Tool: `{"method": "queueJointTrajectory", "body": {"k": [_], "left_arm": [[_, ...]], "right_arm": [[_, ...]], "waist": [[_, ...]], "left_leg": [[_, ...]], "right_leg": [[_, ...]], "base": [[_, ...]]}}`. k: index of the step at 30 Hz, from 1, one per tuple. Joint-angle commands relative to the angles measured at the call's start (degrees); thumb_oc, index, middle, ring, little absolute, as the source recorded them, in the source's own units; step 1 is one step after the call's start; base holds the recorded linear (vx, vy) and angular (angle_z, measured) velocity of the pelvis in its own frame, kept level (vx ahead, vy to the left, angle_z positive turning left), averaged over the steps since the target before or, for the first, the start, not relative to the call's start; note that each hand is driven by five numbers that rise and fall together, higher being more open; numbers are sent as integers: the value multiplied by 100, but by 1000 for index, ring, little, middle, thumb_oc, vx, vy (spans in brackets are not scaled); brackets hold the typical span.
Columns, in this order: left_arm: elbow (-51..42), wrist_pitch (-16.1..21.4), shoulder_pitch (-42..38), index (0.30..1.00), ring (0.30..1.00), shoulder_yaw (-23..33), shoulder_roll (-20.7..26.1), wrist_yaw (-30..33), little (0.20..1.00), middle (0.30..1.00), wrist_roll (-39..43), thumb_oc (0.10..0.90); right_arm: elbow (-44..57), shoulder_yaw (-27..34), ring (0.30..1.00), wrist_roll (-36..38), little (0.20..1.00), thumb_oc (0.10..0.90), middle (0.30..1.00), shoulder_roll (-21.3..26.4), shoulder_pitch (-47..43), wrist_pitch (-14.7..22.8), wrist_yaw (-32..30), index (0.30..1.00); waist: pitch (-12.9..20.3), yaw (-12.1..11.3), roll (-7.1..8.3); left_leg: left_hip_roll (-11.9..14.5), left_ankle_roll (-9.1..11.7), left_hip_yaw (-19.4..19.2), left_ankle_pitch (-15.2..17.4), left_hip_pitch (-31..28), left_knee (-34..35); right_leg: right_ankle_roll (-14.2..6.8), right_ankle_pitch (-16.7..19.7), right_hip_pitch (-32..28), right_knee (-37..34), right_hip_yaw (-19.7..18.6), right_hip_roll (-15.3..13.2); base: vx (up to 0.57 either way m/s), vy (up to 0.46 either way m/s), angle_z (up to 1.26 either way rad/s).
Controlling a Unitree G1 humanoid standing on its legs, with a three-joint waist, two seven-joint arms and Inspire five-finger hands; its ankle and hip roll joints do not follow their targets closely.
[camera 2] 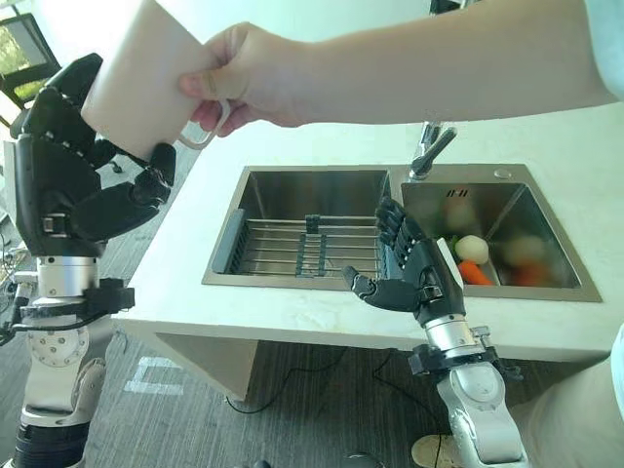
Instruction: Place the dishes in the dishwasher.
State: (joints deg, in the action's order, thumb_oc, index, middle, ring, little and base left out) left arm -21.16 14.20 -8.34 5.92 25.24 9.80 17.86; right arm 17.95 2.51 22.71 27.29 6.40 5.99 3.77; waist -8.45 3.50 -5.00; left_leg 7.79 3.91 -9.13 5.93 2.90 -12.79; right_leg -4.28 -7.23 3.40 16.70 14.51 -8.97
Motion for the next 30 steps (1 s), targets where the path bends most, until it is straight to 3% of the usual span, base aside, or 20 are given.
{"method": "queueJointTrajectory", "body": {"k": [1, 18, 30], "left_arm": [[121, 20, 843, 900, 900, 424, 354, 7, 900, 900, 191, 800], [428, 209, 1652, 900, 900, 1292, 226, 385, 900, 900, 431, 800], [333, 487, 1440, 900, 900, 1180, 303, 147, 900, 900, 386, 800]], "right_arm": [[724, 179, 900, 156, 900, 800, 900, -106, -414, 593, 37, 900], [738, 483, 900, 81, 900, 800, 900, -197, -118, 668, 85, 900], [723, 530, 900, 72, 900, 800, 900, -132, -118, 698, 14, 900]], "waist": [[236, -310, 424], [222, -424, 457], [237, -303, 485]], "left_leg": [[114, 50, 261, 640, 129, -440], [82, 32, 242, 679, 105, -440], [90, 2, 155, 724, 58, -440]], "right_leg": [[-317, -505, -156, 49, -8, -210], [-345, -505, -169, 49, 8, -291], [-366, -475, -123, 49, -107, -276]], "base": [[20, 26, 7], [19, 7, 8], [1, -1, -1]]}}
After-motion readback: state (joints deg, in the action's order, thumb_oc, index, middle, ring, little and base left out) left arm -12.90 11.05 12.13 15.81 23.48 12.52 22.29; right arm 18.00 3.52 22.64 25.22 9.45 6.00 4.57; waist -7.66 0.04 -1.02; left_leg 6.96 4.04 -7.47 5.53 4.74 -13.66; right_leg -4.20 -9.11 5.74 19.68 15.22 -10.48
